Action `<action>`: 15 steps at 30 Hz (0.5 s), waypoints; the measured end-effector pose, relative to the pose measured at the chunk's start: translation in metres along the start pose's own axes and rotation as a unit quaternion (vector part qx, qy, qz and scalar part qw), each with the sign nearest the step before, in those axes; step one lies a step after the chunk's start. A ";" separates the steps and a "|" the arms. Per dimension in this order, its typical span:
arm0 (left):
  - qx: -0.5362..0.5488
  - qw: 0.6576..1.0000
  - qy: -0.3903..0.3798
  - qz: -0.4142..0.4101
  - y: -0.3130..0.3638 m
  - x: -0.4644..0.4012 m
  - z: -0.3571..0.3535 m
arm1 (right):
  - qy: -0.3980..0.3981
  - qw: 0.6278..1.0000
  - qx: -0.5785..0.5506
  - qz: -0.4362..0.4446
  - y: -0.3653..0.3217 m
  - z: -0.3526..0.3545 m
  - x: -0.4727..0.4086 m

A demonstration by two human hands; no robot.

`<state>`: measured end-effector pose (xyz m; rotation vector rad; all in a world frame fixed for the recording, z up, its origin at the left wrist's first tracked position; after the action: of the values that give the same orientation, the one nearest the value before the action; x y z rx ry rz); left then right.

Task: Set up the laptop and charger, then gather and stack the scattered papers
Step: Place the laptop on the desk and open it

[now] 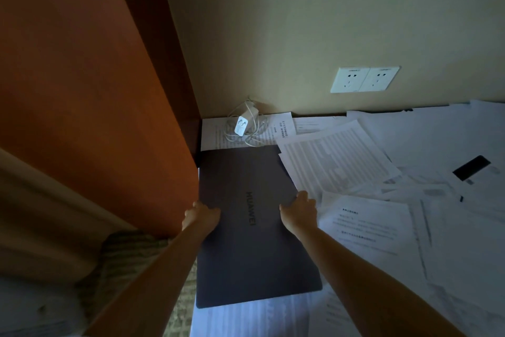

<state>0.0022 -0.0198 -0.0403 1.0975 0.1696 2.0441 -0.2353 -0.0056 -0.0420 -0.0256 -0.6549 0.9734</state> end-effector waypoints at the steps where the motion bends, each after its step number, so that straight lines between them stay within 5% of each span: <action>1: 0.014 1.000 0.004 0.010 -0.001 -0.002 0.000 | 0.002 1.000 -0.009 -0.012 0.001 -0.002 -0.002; 7: 0.099 0.993 0.039 0.047 -0.005 -0.010 -0.003 | -0.018 0.998 -0.022 -0.059 -0.001 -0.004 -0.012; 11: 0.055 0.990 0.098 0.088 0.001 0.002 -0.006 | -0.021 0.996 -0.027 -0.080 0.001 -0.008 -0.010; 15: 0.024 0.995 0.083 0.041 0.006 0.024 -0.002 | -0.010 0.994 -0.047 -0.097 0.004 -0.009 0.005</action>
<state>-0.0097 -0.0067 -0.0234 0.9758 0.2626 2.2155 -0.2319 0.0026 -0.0477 -0.0346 -0.7080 0.7561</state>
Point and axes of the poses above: each hand's wrist, its own x-axis away from the middle knuckle, its own z-axis out of the back of the hand, y = z × x, the point moved 3 cm from there along -x, towards the middle knuckle, and after that the axes turned 7 degrees about x, right-handed, at the moved point
